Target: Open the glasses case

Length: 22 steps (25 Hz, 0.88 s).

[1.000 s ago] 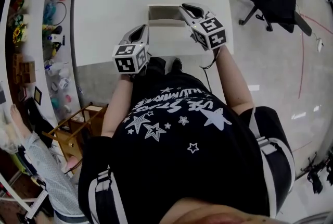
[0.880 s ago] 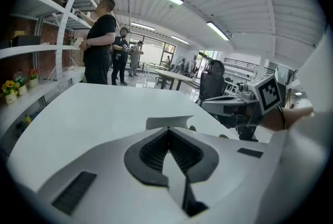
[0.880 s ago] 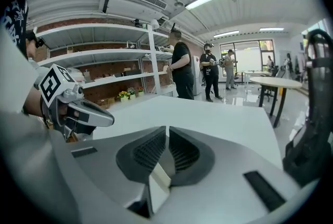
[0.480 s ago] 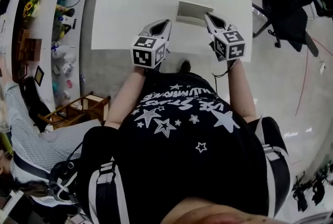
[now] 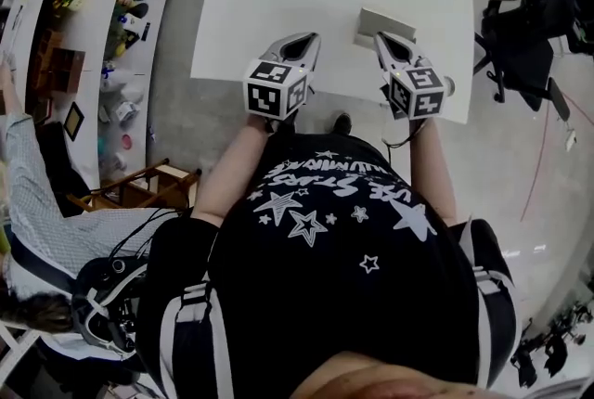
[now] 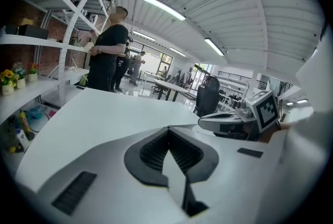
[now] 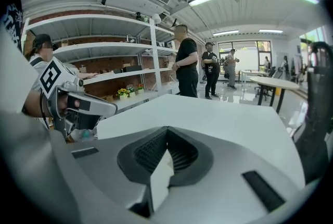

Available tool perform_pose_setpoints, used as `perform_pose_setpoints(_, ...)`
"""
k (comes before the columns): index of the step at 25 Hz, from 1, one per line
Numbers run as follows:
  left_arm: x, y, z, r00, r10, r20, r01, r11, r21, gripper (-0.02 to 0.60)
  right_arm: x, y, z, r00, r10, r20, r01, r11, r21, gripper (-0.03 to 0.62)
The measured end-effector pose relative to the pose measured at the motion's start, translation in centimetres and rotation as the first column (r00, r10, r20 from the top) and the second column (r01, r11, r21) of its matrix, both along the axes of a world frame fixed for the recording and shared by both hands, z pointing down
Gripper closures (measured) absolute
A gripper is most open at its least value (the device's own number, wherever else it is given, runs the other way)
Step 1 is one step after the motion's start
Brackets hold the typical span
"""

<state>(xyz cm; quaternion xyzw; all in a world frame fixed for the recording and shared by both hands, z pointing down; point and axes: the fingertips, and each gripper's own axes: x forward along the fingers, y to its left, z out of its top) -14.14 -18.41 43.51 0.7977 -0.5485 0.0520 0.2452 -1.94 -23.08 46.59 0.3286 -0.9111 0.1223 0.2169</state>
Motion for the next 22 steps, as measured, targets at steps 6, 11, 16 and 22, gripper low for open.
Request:
perform_pose_setpoints(6,-1.6,0.6,-0.2,1.0,0.012,-0.019,-0.012,1.0,0.015,0.569,-1.4,0.8,0.2,0.999,0.012,-0.03,-0.012,1.0,0.005,0.586)
perform_pose_setpoints(11,-2.1,0.9,-0.2,0.999,0.014,-0.037,-0.013,1.0,0.016,0.569,-1.9,1.1,0.1,0.999,0.014,-0.052,-0.013,1.0,0.011,0.586)
perform_pose_setpoints(16,-1.5,0.8,-0.7,0.999,0.013,-0.049,-0.012,1.0,0.027,0.569,-1.3,0.7,0.0,0.997,0.007,-0.074,-0.006,1.0,0.015,0.586)
perform_pose_setpoints(22,-0.5,0.1,-0.6,0.999,0.004,-0.045,-0.003,1.0,0.023,0.569,-0.2,-0.3,0.2,0.996,-0.009,-0.086,0.01,1.0,0.008,0.586)
